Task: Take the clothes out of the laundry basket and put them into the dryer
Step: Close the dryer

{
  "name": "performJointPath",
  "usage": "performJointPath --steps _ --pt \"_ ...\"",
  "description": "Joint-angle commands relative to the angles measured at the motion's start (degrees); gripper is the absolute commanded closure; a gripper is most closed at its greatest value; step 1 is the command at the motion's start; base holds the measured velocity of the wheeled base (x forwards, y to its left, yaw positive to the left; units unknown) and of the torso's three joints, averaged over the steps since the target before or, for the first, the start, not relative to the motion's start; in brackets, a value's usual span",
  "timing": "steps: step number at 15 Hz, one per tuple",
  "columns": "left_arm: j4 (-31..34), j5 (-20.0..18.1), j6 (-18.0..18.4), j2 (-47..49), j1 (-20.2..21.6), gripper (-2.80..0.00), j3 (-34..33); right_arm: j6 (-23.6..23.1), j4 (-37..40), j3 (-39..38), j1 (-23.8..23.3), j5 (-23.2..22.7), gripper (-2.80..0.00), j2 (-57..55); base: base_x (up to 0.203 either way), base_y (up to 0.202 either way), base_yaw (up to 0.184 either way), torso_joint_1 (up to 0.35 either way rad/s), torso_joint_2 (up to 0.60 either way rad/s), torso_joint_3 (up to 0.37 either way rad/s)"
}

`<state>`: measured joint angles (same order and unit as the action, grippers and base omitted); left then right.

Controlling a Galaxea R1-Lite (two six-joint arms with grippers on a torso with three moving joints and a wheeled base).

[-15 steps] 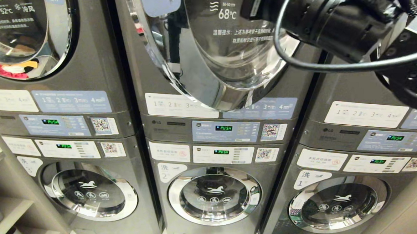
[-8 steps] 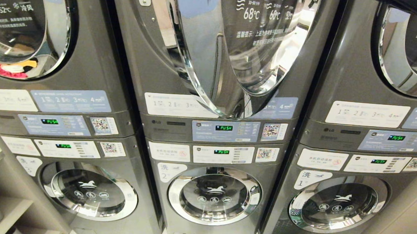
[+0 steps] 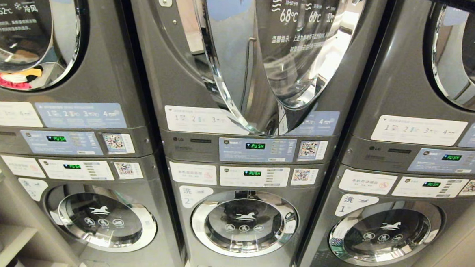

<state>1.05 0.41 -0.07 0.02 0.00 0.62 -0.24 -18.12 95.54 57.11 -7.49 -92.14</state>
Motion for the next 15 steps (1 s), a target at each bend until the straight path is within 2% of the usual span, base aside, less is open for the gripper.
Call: performJointPath --steps 1,4,15 --pt "0.0 0.0 0.0 0.0 0.0 0.00 0.0 -0.2 -0.4 -2.3 0.3 0.2 0.00 1.2 0.000 0.000 0.000 0.000 0.00 0.000" --pt "0.0 0.0 0.0 0.0 0.0 0.00 0.0 -0.4 -0.9 -5.5 0.3 0.2 0.00 1.7 0.000 0.000 0.000 0.000 0.00 0.000" --pt "0.0 0.0 0.0 0.0 0.0 0.00 0.0 -0.8 -1.9 -5.0 -3.2 0.8 0.00 -0.5 0.000 0.000 0.000 0.000 0.00 0.000"
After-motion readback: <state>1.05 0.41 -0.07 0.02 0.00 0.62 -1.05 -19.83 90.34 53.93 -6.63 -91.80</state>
